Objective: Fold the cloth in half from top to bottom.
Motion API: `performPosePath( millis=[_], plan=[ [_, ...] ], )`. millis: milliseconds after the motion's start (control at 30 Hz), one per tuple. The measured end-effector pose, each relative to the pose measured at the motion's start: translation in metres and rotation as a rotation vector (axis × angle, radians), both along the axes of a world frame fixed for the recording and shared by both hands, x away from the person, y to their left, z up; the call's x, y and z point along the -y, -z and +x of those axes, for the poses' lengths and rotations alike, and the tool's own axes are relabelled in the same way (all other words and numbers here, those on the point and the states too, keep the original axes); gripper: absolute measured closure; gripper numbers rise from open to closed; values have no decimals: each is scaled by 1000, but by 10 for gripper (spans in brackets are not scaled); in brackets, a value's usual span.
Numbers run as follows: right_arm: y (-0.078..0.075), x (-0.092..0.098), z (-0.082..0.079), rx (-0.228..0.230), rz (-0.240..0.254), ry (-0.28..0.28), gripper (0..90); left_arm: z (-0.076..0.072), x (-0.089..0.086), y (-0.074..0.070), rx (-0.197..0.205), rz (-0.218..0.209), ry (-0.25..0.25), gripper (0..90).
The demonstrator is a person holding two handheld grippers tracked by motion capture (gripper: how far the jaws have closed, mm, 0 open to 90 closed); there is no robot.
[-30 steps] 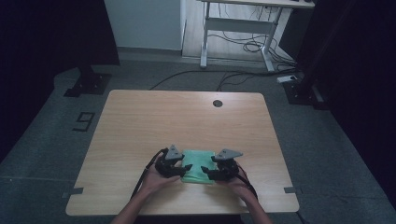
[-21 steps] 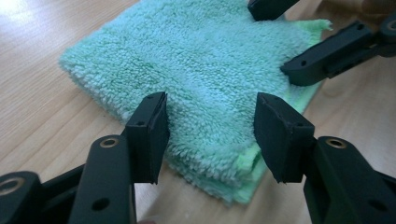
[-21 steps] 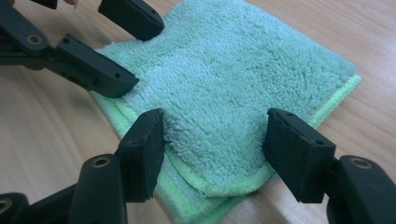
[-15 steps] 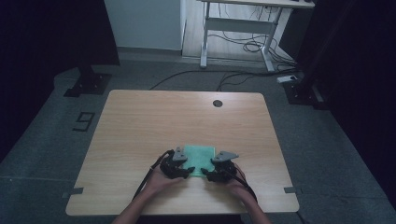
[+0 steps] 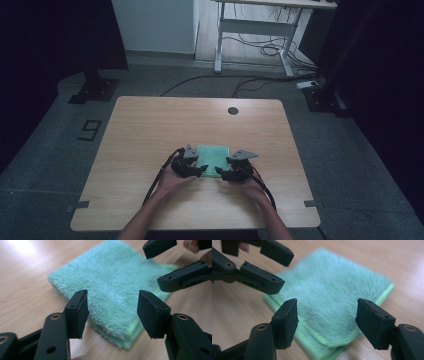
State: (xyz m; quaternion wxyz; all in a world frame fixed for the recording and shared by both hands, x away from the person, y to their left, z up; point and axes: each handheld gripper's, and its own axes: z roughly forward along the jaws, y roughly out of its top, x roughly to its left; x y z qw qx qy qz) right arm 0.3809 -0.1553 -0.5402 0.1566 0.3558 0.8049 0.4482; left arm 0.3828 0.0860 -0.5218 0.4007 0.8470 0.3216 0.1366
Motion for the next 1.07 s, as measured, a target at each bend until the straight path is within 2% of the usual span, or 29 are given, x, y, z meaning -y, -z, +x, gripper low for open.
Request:
performPosePath(
  millis=[67,100,233,367,467,567,700,1067],
  plan=[
    [-3,2,-6,12,16,-2,338,-6,-3,-3,11,-5,0,404],
    [-6,6,-18,24,21,-4,328,-18,-11,-7,30,-21,-11,405],
    [-8,18,-41,42,41,2,323,-42,-26,-10,48,-29,-19,399],
    [-8,31,-58,44,75,15,321,-60,-37,-6,48,-50,-29,398],
    [-8,38,-67,49,84,21,320,-70,-42,-3,43,-44,-26,393],
    [-7,44,-77,52,86,18,321,-76,-46,-1,32,-54,-33,392],
    [-2,50,-86,51,92,31,321,-82,-48,0,35,-42,-37,392],
    [-3,52,-90,61,106,27,315,-85,-58,-2,42,-72,-63,385]
  ],
)
